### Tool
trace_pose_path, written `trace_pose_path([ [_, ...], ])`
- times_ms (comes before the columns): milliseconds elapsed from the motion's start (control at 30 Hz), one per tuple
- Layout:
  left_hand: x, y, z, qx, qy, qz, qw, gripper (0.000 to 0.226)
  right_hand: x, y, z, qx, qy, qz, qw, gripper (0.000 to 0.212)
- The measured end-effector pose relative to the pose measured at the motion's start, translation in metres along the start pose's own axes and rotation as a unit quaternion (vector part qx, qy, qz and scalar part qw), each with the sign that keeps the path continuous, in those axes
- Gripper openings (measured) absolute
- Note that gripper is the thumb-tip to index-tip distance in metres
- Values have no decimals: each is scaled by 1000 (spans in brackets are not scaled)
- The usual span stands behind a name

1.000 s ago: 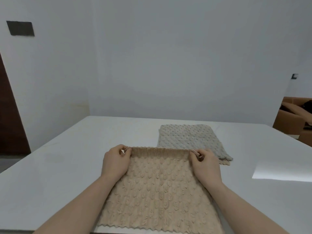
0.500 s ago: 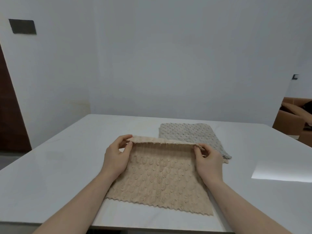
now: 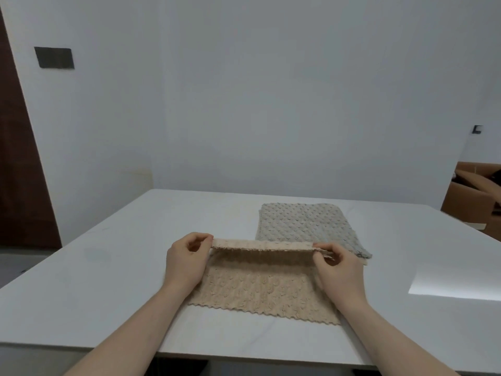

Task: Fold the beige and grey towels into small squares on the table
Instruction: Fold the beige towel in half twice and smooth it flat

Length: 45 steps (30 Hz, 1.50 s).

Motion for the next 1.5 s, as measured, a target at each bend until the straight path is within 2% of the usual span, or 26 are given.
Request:
trace_pose_path([
  [300,18,46,9,12,-50,-29,998,15,21,43,-4,-9,34,-55,998,15],
  [567,26,64,11,2,-120,-34,992,18,23,64,-9,-3,81,-124,989,20],
  [767,24,66,13,0,-162,-46,986,26,22,69,-16,41,167,-140,975,16],
  [1300,12,73,23,-24,-254,-103,961,43,15,68,-5,23,252,-178,951,20],
  [1500,14,85,43,-93,-263,-37,960,22,19,66,-13,48,192,-146,969,11],
])
Point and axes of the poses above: each hand's wrist, its own y-axis away from the middle knuckle, its own x-axis out of the back of the hand, z = x × y, the point moved 6 cm from there along -y, towards the middle knuckle, and after that the axes turned 9 degrees about -z, right-handed, at the moved point
